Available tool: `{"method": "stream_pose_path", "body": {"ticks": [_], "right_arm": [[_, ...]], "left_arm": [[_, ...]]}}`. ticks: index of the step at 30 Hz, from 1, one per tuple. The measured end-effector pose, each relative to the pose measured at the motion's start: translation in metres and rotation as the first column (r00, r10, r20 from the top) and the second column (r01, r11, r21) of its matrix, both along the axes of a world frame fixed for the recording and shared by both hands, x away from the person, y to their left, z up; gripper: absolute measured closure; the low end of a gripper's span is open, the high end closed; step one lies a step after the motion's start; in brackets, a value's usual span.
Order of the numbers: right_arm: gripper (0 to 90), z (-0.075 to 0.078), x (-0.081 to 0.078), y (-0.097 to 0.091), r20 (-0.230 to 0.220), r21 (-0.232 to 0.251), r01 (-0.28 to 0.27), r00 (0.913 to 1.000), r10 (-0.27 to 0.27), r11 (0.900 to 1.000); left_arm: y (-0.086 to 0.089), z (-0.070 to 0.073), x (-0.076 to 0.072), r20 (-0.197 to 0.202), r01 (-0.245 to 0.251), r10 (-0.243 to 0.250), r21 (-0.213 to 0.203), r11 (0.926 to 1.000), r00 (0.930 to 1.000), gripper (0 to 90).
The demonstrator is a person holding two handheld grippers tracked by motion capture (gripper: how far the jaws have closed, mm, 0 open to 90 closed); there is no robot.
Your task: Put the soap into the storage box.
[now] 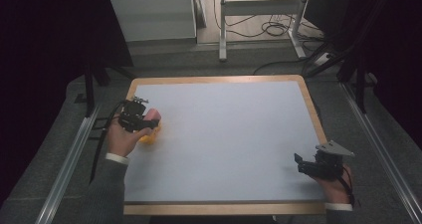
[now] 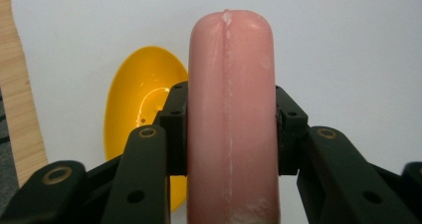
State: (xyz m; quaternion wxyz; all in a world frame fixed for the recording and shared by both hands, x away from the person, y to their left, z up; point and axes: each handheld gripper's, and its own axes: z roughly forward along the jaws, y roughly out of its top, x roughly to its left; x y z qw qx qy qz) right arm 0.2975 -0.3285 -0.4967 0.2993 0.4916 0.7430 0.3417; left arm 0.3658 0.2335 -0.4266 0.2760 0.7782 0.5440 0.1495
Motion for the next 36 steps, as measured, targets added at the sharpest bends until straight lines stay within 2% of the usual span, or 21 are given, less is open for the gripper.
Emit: {"method": "stream_pose_path", "body": {"ticks": [6,8,16,25,36], "right_arm": [[9.0,-0.001,0.0,-0.001,-0.001,-0.002,-0.002,1.0,0.002,1.0],[9.0,-0.001,0.0,-0.001,-0.001,-0.001,-0.001,1.0,0.001,1.0],[9.0,-0.001,0.001,-0.001,-0.004,-0.002,0.003,1.0,-0.003,1.0],[9.0,-0.002,0.001,-0.001,-0.006,-0.008,0.004,1.0,-0.004,1.0],[9.0,-0.003,0.001,-0.001,-0.007,-0.01,0.005,1.0,-0.005,0.9999]], "left_arm": [[0.007,-0.003,0.006,-0.005,-0.03,0.03,0.005,0.9995,0.9995,59.9],[0.01,-0.005,0.008,0.005,-0.042,0.042,0.008,0.9991,0.9991,59.9],[0.02,-0.014,0.014,-0.016,-0.07,0.07,-0.002,0.9975,0.9974,59.9],[0.025,-0.024,0.021,-0.039,-0.077,0.078,0.005,0.997,0.9962,59.9],[0.027,-0.045,0.027,-0.08,-0.087,0.088,0.015,0.9961,0.9929,59.9]]}}
